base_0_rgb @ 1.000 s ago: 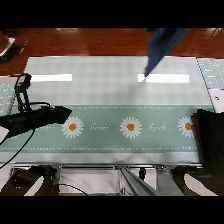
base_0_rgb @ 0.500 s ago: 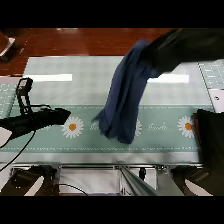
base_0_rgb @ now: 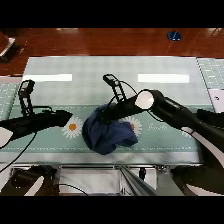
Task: Fold the shirts.
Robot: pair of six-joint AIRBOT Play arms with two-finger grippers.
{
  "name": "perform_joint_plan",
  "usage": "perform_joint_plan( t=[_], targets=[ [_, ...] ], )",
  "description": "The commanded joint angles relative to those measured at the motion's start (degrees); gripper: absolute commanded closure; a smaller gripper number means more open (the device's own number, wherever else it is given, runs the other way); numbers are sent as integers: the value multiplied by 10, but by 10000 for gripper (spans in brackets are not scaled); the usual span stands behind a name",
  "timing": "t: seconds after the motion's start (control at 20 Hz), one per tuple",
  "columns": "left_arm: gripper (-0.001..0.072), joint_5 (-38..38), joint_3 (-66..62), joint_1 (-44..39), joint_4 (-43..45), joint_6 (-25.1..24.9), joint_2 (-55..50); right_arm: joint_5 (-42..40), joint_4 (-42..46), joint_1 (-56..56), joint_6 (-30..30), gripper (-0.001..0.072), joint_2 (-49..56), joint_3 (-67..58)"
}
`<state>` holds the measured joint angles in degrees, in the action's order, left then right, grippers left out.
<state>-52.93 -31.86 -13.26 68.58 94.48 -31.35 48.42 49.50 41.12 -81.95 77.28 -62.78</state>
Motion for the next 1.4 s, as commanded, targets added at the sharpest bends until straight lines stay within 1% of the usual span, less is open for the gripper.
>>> perform_joint_plan(
  t=[0.0, 0.05, 0.15, 0.25, 0.3, 0.35, 0.45, 0.55, 0.6, 0.65, 0.8, 0.95, 1.0, 1.05, 1.1, 1.15, 1.2, 1.25, 1.35],
  targets=[
    [197, -4, -3, 3, -4, -1, 0, 43, -18, -39, 15, 305, 16, -9],
    [197, -11, -15, 14, -5, -1, 0, 77, -3, -79, 15, 305, -2, -18],
    [197, -30, -39, 46, -5, -1, 0, 131, 44, -195, 15, 305, -72, -24],
    [197, -47, -45, 80, -19, -2, -1, 160, 120, -312, 0, 305, -145, -16],
    [197, -60, -45, 93, -47, -19, -11, 163, 149, -367, -9, 305, -179, 1],
    [197, -78, -45, 97, -99, -66, -33, 163, 161, -414, -15, 306, -205, 27],
    [197, -93, -46, 93, -208, -158, -107, 162, 147, -488, -17, 306, -244, 105],
    [197, -98, -68, 92, -267, -215, -205, 158, 123, -519, -15, 306, -269, 194],
    [197, -112, -91, 91, -290, -242, -259, 154, 116, -520, -13, 306, -278, 238],
    [197, -129, -118, 87, -301, -258, -308, 154, 104, -520, -8, 306, -282, 274],
    [197, -200, -224, 57, -300, -270, -450, 151, 54, -520, 21, 306, -283, 360],
    [197, -310, -322, 17, -298, -269, -567, 152, 25, -520, 39, 306, -283, 414],
    [197, -348, -350, 3, -278, -261, -599, 153, 24, -520, 40, 306, -283, 425],
    [198, -380, -372, -10, -240, -243, -625, 154, 22, -520, 41, 306, -283, 434],
    [199, -408, -391, -24, -184, -221, -648, 155, 16, -520, 45, 306, -283, 443],
    [241, -422, -403, -35, -133, -207, -663, 155, 9, -520, 49, 306, -283, 450],
    [556, -420, -409, -42, -97, -208, -669, 154, 1, -520, 53, 306, -283, 456],
    [685, -402, -409, -43, -88, -213, -668, 155, -7, -520, 57, 306, -283, 460],
    [693, -360, -409, -40, -90, -214, -656, 158, -28, -517, 65, 306, -283, 461]
  ],
)
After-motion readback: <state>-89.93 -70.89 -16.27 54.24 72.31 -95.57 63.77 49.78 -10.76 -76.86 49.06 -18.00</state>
